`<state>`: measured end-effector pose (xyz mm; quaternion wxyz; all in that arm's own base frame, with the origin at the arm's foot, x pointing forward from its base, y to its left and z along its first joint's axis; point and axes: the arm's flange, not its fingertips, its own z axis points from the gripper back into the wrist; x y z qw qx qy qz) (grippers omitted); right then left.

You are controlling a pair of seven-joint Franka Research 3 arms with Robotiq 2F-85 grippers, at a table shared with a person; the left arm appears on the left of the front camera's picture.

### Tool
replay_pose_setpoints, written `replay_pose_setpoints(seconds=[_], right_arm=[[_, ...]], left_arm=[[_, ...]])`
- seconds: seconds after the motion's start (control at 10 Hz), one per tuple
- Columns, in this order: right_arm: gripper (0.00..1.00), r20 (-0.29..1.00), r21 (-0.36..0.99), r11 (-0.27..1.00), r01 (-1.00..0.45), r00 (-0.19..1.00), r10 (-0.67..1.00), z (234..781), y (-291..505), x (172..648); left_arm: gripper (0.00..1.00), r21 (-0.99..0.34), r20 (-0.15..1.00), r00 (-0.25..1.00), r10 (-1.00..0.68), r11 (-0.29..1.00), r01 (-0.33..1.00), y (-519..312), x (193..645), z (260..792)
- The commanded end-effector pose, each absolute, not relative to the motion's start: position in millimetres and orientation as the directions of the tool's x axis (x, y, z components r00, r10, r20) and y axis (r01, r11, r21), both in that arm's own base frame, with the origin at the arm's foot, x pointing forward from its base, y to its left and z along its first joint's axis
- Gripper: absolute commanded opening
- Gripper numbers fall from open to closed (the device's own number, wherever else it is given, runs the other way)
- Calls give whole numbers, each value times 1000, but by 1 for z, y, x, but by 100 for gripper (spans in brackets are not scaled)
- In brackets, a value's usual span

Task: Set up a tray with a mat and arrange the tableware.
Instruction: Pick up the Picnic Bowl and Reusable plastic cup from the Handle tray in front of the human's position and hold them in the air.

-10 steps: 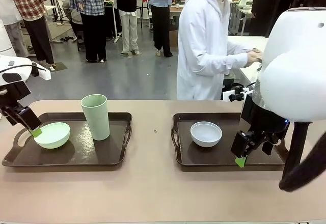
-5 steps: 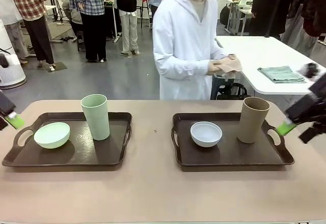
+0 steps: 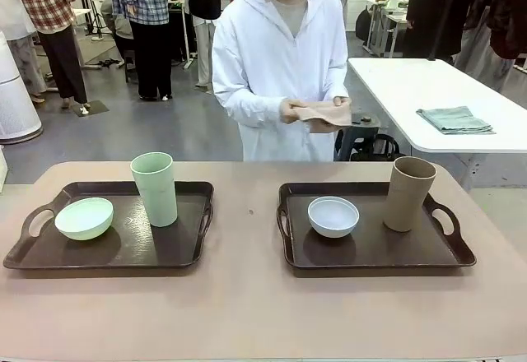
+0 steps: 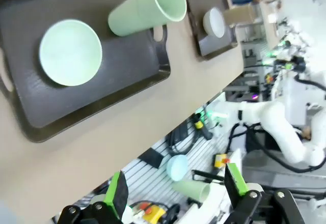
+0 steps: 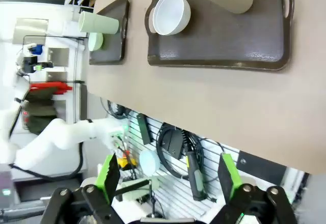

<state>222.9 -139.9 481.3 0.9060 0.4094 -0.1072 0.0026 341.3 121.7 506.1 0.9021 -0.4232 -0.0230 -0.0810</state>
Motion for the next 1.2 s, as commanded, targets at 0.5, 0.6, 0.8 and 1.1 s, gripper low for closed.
replay_pose_setpoints(seconds=[0.5,0.6,0.8,1.1], right_arm=[[100,222,871,480,-105,955,-195,472,-207,195],[100,213,871,482,-98,958,-190,471,-202,198],[100,206,867,493,-79,956,-208,471,-206,193],[100,206,867,493,-79,956,-208,471,-206,193]], left_arm=[[100,-884,7,1000,20,467,-3,134,339,474],[100,-880,12,1000,6,475,8,138,344,476],[100,-837,44,998,-40,544,58,136,345,480],[100,-874,8,1000,4,487,5,136,344,473]])
